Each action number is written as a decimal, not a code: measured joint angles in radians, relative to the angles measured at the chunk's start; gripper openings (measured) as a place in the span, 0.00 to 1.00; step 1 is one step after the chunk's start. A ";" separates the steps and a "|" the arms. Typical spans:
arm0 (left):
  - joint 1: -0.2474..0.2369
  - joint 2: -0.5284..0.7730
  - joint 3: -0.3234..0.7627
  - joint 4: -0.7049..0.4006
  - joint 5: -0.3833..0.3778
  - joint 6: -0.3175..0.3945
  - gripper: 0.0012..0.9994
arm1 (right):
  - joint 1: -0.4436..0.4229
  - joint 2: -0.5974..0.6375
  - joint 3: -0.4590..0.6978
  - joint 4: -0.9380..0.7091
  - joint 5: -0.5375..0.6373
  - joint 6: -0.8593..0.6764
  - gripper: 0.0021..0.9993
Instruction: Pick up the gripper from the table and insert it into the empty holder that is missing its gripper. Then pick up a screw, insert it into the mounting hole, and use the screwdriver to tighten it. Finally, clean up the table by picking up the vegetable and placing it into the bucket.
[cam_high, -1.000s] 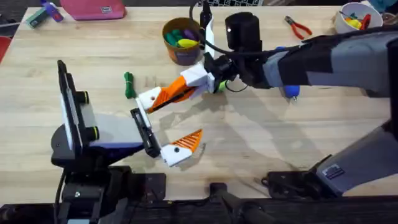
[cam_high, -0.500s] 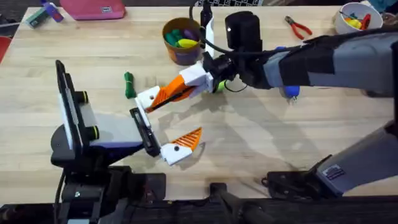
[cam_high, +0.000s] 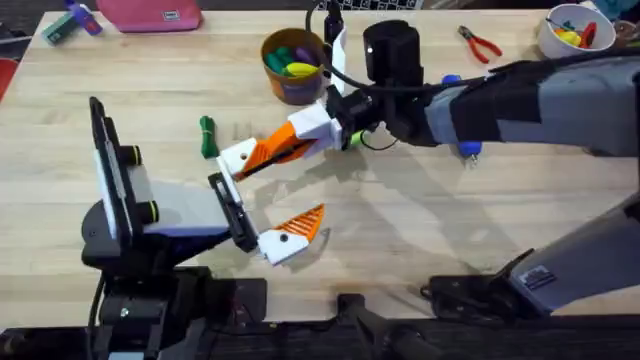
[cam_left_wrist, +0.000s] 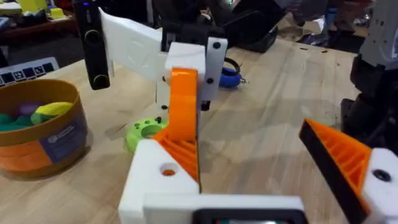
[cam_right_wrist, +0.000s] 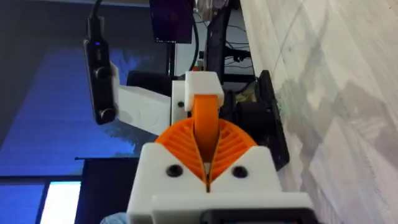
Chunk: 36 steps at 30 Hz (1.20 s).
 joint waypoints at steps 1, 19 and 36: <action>0.000 0.000 0.000 0.000 0.000 0.000 0.99 | 0.000 0.000 0.000 0.001 0.001 0.000 0.01; -0.005 0.000 0.001 -0.004 0.023 0.004 0.99 | 0.005 0.000 -0.002 0.000 0.044 0.011 0.49; -0.006 0.000 0.001 -0.007 0.042 0.007 0.99 | -0.043 -0.246 -0.008 -0.435 0.230 -0.145 0.96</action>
